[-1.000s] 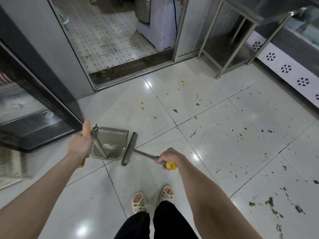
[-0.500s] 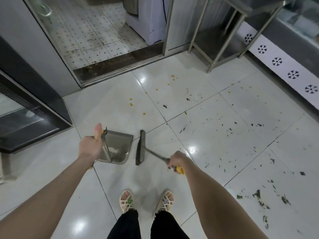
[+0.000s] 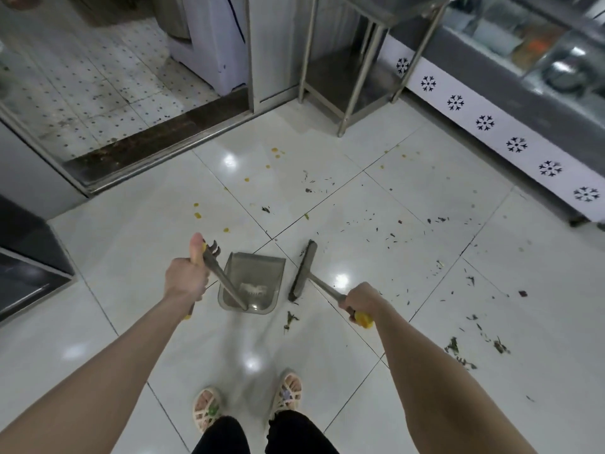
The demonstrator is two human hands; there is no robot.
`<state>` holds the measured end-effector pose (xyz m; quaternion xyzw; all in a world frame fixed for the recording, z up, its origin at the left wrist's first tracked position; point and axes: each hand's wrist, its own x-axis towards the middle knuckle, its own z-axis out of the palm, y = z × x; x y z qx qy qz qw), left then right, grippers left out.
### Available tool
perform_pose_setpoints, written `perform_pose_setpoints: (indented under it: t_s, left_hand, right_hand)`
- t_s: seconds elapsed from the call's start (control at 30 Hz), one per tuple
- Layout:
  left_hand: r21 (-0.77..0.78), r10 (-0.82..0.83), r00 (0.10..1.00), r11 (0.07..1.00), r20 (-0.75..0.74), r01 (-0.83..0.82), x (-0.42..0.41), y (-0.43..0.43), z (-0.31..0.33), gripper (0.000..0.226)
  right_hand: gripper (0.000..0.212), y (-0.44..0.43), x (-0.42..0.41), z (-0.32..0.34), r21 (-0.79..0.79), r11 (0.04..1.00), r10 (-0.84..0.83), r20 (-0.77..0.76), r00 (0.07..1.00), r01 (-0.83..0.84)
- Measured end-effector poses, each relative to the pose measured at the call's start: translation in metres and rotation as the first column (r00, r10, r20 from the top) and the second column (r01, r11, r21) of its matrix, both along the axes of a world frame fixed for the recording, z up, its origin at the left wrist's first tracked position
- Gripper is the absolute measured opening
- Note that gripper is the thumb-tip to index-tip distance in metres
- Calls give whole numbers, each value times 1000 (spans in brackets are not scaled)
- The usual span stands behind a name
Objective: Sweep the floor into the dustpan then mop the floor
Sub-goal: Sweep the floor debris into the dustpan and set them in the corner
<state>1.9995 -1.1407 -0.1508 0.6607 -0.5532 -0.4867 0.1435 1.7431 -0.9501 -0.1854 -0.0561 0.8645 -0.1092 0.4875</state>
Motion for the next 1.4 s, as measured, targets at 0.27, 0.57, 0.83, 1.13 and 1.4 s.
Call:
perform_pose_setpoints:
  t_s: [0.27,0.57,0.83,1.13,1.4]
  left_hand:
    - [-30,-18,999,999,-28,17,-34,-16,11,78]
    - [-74,-60,998,995,-4,60,-13,-105,15,81]
    - [-45,-137,989,989,59,139,10,-220,18,84]
    - [-63,-166,982,983,92,173,17,-310,15,84]
    - [-93,-219,971,969,94,227,-16,-342,2,86]
  right_hand:
    - [24,-6,-22,33,-105,992,70,23,997,-67]
    - [36,-98,12,24,-129,989,74,56,996,-66]
    - [30,-212,52,13,-93,993,-54,143,988,68]
    - [27,-290,69,3,-104,990,-75,155,985,91]
    - [19,-303,32,-11,-13,969,-242,151,958,247]
